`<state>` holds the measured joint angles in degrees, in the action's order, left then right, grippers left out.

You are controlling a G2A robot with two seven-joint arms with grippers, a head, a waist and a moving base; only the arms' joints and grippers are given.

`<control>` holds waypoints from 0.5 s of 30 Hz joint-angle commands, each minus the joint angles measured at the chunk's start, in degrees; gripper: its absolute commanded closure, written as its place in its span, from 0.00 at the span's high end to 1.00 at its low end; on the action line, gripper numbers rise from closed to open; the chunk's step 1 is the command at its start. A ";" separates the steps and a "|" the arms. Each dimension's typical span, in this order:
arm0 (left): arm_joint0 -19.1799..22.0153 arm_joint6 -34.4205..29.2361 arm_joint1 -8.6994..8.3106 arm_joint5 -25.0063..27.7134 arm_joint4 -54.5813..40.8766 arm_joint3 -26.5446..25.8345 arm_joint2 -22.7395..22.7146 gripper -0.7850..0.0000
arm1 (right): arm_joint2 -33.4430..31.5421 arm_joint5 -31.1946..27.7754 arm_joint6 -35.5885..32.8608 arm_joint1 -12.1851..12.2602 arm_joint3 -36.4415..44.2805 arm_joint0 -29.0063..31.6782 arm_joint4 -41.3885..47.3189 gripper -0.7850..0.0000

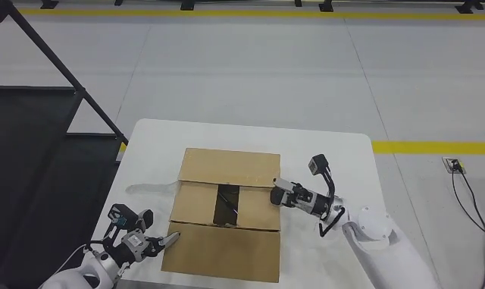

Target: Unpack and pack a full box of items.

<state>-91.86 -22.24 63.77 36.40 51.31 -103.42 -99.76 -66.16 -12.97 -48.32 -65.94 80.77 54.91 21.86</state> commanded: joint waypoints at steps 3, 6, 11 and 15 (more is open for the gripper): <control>0.00 0.00 0.00 -0.02 0.00 0.00 0.00 1.00 | 0.28 -0.35 -2.99 -0.02 -0.43 -0.41 0.92 1.00; 0.00 0.00 0.00 -0.02 0.00 0.00 0.00 1.00 | -0.64 -1.71 -5.25 0.17 -0.33 0.19 2.46 1.00; 0.00 0.00 0.00 -0.02 0.00 0.00 0.00 1.00 | -2.09 -1.86 -6.29 0.54 0.80 1.46 2.94 1.00; 0.00 0.00 0.00 -0.02 0.00 0.00 0.00 1.00 | -1.95 2.40 -3.21 0.52 1.12 1.57 1.63 1.00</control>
<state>-91.86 -22.24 63.77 36.40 51.32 -103.42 -99.76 -68.37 -12.01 -52.39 -65.35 81.83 56.68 23.67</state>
